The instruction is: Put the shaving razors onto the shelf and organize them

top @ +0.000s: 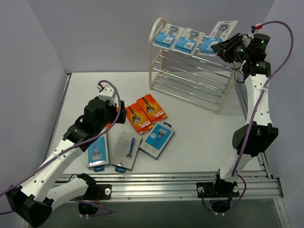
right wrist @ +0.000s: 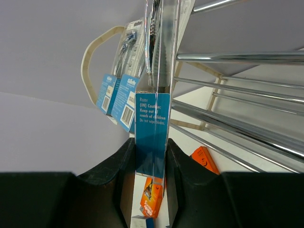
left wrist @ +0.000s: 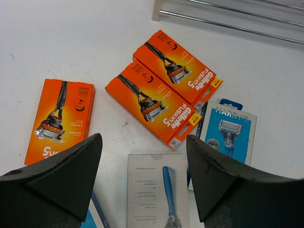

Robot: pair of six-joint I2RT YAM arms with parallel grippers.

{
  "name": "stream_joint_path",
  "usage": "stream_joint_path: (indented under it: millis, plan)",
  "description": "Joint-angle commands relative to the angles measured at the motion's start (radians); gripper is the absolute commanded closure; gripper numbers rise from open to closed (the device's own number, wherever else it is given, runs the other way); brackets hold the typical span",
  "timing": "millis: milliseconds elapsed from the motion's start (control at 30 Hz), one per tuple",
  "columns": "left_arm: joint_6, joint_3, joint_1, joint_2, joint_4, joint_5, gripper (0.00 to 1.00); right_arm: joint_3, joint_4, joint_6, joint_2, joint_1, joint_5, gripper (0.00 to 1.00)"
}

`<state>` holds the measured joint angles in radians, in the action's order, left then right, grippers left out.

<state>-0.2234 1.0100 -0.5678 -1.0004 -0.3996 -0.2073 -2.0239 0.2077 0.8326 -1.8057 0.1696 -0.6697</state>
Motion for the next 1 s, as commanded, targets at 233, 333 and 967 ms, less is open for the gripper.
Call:
stream_joint_path:
  millis: [233, 333, 967]
  plan:
    - [0.013, 0.016, -0.001, -0.004, 0.010, -0.014, 0.20, -0.038, -0.080, 0.043, -0.003, 0.002, -0.088, 0.91]
    - [0.013, 0.016, -0.001, -0.004, 0.010, -0.015, 0.20, -0.032, -0.091, 0.054, 0.000, 0.002, -0.097, 0.91]
    - [0.012, 0.016, -0.001, -0.004, 0.010, -0.010, 0.20, 0.037, -0.129, 0.085, 0.017, 0.001, -0.120, 0.84]
